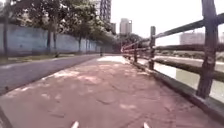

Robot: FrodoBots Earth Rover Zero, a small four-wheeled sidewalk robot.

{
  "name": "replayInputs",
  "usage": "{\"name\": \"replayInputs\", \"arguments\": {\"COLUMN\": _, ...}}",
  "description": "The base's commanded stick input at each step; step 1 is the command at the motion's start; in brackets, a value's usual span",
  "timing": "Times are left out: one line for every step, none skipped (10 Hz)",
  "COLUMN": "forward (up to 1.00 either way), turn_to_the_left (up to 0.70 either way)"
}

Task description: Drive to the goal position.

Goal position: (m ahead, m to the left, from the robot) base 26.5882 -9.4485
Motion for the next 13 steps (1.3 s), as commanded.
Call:
{"name": "replayInputs", "arguments": {"forward": 0.7, "turn_to_the_left": 0.0}}
{"name": "replayInputs", "arguments": {"forward": 0.7, "turn_to_the_left": 0.0}}
{"name": "replayInputs", "arguments": {"forward": 0.7, "turn_to_the_left": 0.0}}
{"name": "replayInputs", "arguments": {"forward": 0.7, "turn_to_the_left": 0.0}}
{"name": "replayInputs", "arguments": {"forward": 0.7, "turn_to_the_left": 0.0}}
{"name": "replayInputs", "arguments": {"forward": 0.7, "turn_to_the_left": 0.0}}
{"name": "replayInputs", "arguments": {"forward": 0.7, "turn_to_the_left": 0.0}}
{"name": "replayInputs", "arguments": {"forward": 0.7, "turn_to_the_left": 0.0}}
{"name": "replayInputs", "arguments": {"forward": 0.7, "turn_to_the_left": 0.0}}
{"name": "replayInputs", "arguments": {"forward": 0.7, "turn_to_the_left": 0.0}}
{"name": "replayInputs", "arguments": {"forward": 0.7, "turn_to_the_left": 0.0}}
{"name": "replayInputs", "arguments": {"forward": 0.7, "turn_to_the_left": 0.0}}
{"name": "replayInputs", "arguments": {"forward": 0.7, "turn_to_the_left": 0.0}}
